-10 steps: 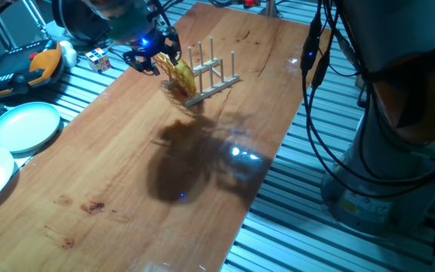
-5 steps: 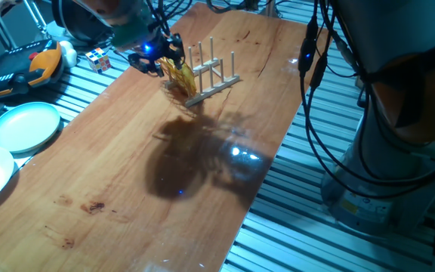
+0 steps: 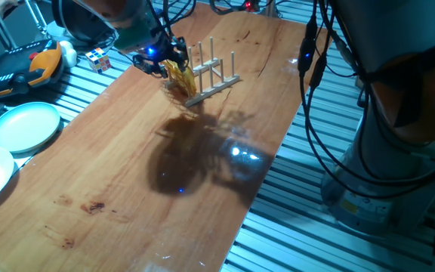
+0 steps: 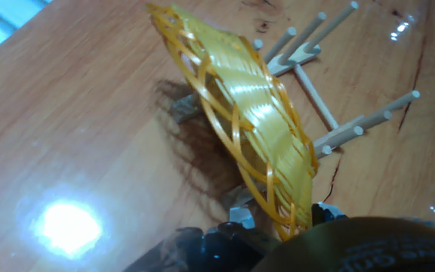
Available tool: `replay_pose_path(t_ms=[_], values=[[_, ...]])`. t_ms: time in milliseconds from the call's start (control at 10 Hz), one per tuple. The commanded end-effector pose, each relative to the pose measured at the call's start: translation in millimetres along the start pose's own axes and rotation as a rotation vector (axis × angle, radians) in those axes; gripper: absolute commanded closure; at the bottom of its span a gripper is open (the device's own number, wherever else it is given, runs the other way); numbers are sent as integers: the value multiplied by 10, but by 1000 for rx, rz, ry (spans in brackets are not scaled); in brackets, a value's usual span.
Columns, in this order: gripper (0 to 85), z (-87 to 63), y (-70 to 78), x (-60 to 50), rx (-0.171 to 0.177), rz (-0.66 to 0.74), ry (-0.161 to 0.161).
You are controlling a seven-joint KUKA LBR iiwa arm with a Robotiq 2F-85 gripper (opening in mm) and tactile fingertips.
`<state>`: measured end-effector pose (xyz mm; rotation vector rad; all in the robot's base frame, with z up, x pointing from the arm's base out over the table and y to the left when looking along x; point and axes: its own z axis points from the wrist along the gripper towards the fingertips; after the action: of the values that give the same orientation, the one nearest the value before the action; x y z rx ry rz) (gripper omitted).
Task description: Take the dish off the dish rack
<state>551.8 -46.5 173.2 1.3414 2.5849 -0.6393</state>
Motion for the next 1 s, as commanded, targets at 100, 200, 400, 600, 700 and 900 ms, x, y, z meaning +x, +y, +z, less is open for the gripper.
replay_pose_path(t_ms=[100,200,400,600,700,900], values=[[387,20,-24,-10,16,9,-5],[390,39,-37,-18,21,12,-5],[417,70,-59,-27,28,14,-2],[563,30,-76,-12,48,23,-3],[673,14,-71,-5,58,19,-5],[843,-3,-57,13,70,2,-17]])
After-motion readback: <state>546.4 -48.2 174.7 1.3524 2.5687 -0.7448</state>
